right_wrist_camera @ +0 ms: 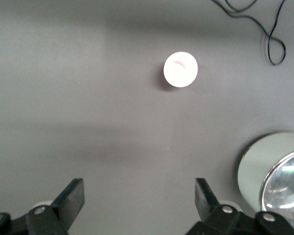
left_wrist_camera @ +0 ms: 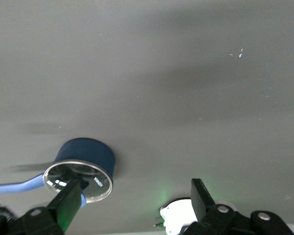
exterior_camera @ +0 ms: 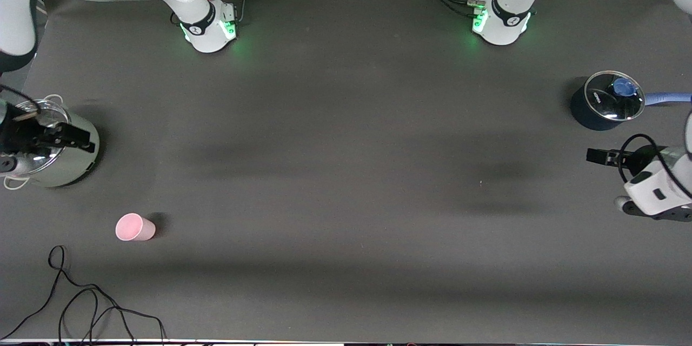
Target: Transfer pink cup from left to right arm
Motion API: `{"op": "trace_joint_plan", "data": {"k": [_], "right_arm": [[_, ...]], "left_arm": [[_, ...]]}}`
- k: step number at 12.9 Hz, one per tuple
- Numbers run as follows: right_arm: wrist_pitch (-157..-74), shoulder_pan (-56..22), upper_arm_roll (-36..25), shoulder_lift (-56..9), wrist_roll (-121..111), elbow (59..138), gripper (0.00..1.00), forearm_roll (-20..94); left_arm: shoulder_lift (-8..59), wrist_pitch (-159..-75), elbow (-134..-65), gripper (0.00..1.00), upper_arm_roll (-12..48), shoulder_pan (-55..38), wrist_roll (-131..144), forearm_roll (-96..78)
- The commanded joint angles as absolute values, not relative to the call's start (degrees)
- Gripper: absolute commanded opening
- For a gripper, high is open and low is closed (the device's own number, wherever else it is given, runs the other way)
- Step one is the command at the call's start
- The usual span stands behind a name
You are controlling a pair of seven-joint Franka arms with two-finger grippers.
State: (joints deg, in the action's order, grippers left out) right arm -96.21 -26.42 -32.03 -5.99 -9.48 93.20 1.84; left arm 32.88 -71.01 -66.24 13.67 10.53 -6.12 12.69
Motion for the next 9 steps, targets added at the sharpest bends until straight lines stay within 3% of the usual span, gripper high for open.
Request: {"op": "trace_joint_plan", "data": {"k": [1,3,6,9], "right_arm": [[-99.8,-28.4,-32.0,-0.1,-6.3,100.4,1.00,-0.7],[-100.2,-26.3,-30.9,-0.1,-6.3,100.1,1.00,-0.8],[-100.1,-8.3,-13.1,0.6,-6.3,99.8,1.00,-0.8],[-99.6,5.3,-0.1,1.1,-5.1,98.0,1.00,-0.8]], "left_arm": [[31.9,-68.8,-63.7,1.00,-2.5,-4.3,-6.5,7.4],[29.6,-70.0,-64.2,1.00,-12.5,-12.4,-6.4,0.9],[20.9,-79.6,-72.6,1.00,-12.2,-13.6,-6.3,0.4],[14.6,-86.8,-80.2,1.00,-10.7,-13.2,-6.3,0.6]]}}
